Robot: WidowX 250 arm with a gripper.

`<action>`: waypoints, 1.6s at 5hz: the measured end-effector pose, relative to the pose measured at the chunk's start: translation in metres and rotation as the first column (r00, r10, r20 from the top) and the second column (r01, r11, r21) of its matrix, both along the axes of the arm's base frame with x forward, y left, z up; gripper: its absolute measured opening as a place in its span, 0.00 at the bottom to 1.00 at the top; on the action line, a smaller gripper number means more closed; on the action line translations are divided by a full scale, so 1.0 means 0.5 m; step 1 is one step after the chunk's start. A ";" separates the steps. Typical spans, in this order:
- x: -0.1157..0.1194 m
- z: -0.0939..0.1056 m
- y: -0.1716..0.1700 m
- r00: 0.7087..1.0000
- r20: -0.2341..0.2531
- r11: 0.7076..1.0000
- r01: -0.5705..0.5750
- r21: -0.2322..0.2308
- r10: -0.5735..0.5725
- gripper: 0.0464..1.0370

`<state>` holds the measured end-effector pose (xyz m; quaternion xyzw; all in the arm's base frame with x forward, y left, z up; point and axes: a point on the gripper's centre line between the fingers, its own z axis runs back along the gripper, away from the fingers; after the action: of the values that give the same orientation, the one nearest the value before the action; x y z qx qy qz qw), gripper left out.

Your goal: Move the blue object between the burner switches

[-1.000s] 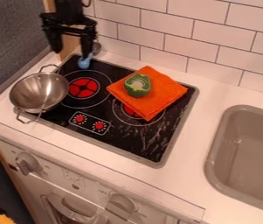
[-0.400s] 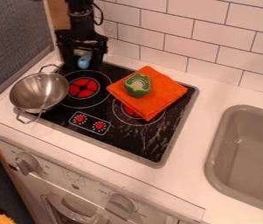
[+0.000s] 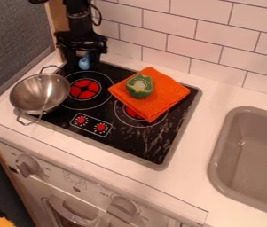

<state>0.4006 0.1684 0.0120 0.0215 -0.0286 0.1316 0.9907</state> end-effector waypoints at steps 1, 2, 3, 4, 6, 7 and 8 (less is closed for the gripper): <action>-0.009 -0.004 -0.002 1.000 -0.006 1.000 0.001 0.006 -0.001 0.40; -0.027 0.010 -0.020 1.000 -0.012 0.999 0.024 -0.023 -0.024 0.39; -0.047 0.096 -0.042 0.997 0.060 0.998 0.054 -0.041 -0.052 0.39; -0.126 0.175 -0.075 0.988 0.100 0.989 0.127 -0.078 -0.119 0.39; -0.314 0.109 -0.147 0.962 -0.047 0.956 0.263 -0.129 -0.270 0.39; -0.351 0.067 -0.179 0.943 -0.097 0.948 0.316 -0.044 -0.319 0.39; -0.361 0.046 -0.193 0.935 -0.107 0.940 0.341 0.009 -0.339 0.39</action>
<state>0.2200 0.0719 0.0351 0.0366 0.0180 -0.0434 0.9982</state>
